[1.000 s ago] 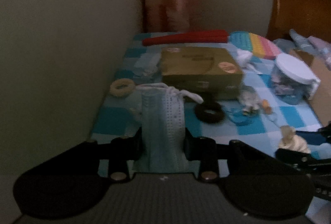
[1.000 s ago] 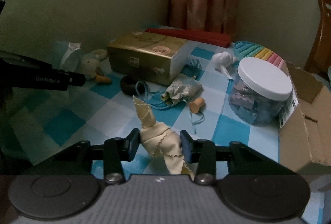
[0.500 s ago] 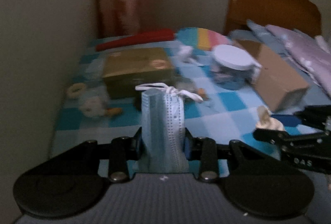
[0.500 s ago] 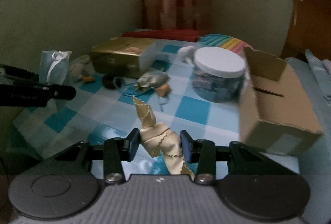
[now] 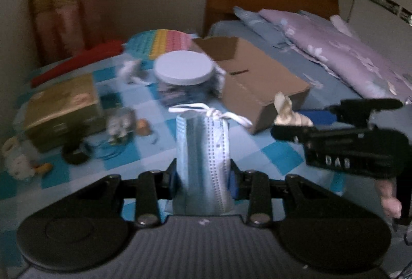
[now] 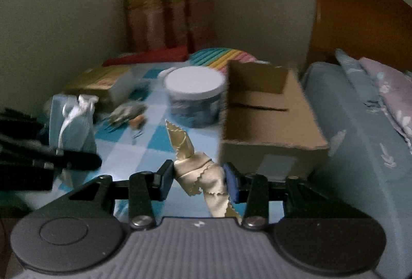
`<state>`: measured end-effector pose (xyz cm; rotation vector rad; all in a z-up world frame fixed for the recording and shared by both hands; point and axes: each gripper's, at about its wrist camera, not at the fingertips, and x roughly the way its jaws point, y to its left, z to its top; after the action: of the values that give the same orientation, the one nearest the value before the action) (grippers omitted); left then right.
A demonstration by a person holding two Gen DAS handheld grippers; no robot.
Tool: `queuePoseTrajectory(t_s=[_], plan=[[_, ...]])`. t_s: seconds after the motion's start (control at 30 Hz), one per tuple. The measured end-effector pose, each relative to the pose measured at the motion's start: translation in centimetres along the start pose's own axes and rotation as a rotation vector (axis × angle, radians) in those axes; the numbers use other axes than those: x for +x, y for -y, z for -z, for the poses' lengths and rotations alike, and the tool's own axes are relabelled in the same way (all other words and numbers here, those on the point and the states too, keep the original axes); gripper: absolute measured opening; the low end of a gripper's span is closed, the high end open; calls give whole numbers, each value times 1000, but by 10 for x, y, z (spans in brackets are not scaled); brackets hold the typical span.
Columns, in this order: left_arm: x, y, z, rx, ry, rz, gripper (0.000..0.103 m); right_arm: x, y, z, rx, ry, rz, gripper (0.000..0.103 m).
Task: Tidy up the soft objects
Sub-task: 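Carry the cloth and mask to the cardboard box with both grippers, then open both grippers to drop the cloth and mask into the box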
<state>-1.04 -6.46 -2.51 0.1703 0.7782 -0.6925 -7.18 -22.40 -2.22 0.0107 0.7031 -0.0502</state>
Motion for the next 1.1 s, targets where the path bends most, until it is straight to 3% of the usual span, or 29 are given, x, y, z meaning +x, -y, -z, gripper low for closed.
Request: queuePoseTrajectory(t_s=[0.37,0.67,0.77,1.1], plan=[[32,30,-44,56,-14,96,35,11,47,-44,22,96,76,48],[60,31,-73,75,-37,99,35,57,71,-72,43,76,85,49],[68,31,-85,85,-46,91,35,65,74,-73,54,70,94,64],[90,31,-126,99,-66,100,35,30,84,-54,42,101,157,81]])
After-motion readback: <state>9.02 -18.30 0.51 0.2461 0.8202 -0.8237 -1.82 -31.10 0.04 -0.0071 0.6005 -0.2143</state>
